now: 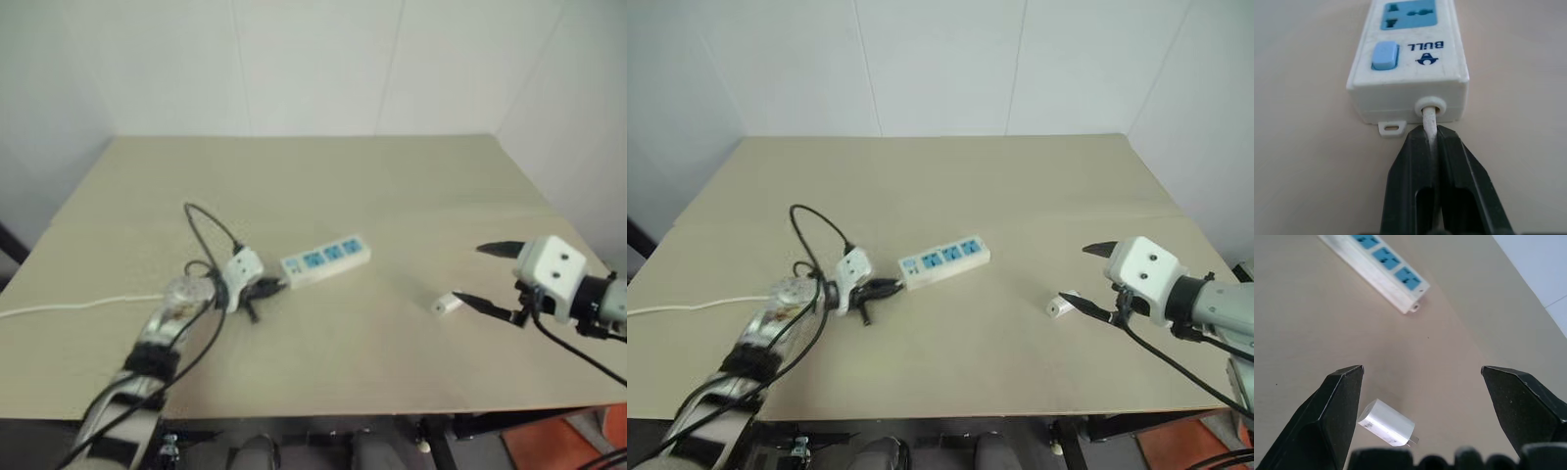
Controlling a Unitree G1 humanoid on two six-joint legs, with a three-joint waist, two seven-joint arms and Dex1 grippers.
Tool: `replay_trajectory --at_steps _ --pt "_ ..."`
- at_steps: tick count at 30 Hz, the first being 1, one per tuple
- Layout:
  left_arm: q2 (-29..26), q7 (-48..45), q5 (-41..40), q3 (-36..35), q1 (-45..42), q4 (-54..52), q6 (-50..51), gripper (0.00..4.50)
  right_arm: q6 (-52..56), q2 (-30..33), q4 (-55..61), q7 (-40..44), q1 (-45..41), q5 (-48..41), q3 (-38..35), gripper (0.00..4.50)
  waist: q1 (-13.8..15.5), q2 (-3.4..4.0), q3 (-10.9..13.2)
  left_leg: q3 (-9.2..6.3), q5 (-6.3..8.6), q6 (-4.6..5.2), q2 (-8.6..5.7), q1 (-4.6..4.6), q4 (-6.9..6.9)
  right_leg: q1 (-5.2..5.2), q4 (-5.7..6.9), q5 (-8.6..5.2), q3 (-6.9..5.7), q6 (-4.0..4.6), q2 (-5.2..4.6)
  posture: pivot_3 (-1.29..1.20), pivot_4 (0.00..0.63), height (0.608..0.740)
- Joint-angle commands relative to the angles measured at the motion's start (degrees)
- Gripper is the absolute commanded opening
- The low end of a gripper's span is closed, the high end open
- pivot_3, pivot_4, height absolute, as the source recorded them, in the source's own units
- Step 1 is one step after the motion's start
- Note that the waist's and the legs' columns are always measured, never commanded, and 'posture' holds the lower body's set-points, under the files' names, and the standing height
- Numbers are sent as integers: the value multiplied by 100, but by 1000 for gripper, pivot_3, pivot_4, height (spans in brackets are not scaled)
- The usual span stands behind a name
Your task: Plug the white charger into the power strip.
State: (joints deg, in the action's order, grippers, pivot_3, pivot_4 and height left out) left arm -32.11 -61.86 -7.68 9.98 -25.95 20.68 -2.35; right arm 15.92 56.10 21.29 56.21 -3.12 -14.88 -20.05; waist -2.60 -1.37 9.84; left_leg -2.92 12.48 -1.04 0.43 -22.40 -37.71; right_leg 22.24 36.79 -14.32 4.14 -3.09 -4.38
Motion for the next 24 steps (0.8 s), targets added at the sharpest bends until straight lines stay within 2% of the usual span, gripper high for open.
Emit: replay_trajectory --at_steps 1,3,4,9,11,14,16,18,20,24 --pt "-414 -703 -358 -79 667 -751 -128 12 -72 31 93 26 -67 -137 -88 4500 25 0 0 0 0 0 1 0 0 0 1 -1 -1 2 0 0 150 740" --pt "-587 -829 -476 -196 916 -916 -209 12 -81 44 66 59 -105 -147 -52 4500 55 0 0 -1 0 0 1 1 -2 -2 3 0 -3 2 -1 0 150 740" --pt "-645 -838 -511 -239 977 -959 -140 648 -93 46 39 71 -138 -146 -24 4500 69 0 0 0 0 0 1 3 -3 -4 3 -1 -5 1 -1 0 150 740" --pt "-716 -992 -778 -411 895 -1032 -28 2094 -157 45 -90 120 -327 -110 130 4500 100 0 0 8 -1 0 5 4 -8 -6 -2 -22 -4 -33 0 0 150 740" --pt "-779 -1182 -1015 -489 896 -1218 118 2786 -172 54 -107 153 -352 -114 143 4500 102 0 1 8 -1 0 6 -2 -8 -1 -2 -21 -5 -29 1 0 150 740" --pt "-1168 -1759 -1319 -571 915 -1525 297 3684 -183 74 -95 195 -304 -130 71 4500 101 -2 2 4 -1 0 9 -17 -7 12 -3 -4 -8 2 4 0 150 740" --pt "-1161 -1836 -1528 -646 752 -1532 439 4329 -178 68 -95 179 -291 -107 55 4500 95 0 3 4 -1 0 10 -30 -7 26 -2 -3 -9 3 5 0 150 740" --pt "-835 -1643 -1451 -632 497 -1298 191 4448 -163 42 -62 159 -284 -97 69 4500 128 1 3 5 -1 1 8 -29 -8 25 0 -4 -9 3 3 0 150 740" --pt "-238 -1360 -1397 -623 212 -907 -112 4448 -141 10 -28 125 -322 -95 123 4500 194 2 2 4 -1 1 5 -22 -13 10 -4 -8 -13 -6 1 0 150 740" --pt "450 -1508 -1085 -423 -230 92 -709 4448 -155 -103 -20 -33 -503 -86 210 4500 181 -6 4 1 -1 1 -1 -24 -16 3 -14 -2 -13 -7 -1 0 150 740"
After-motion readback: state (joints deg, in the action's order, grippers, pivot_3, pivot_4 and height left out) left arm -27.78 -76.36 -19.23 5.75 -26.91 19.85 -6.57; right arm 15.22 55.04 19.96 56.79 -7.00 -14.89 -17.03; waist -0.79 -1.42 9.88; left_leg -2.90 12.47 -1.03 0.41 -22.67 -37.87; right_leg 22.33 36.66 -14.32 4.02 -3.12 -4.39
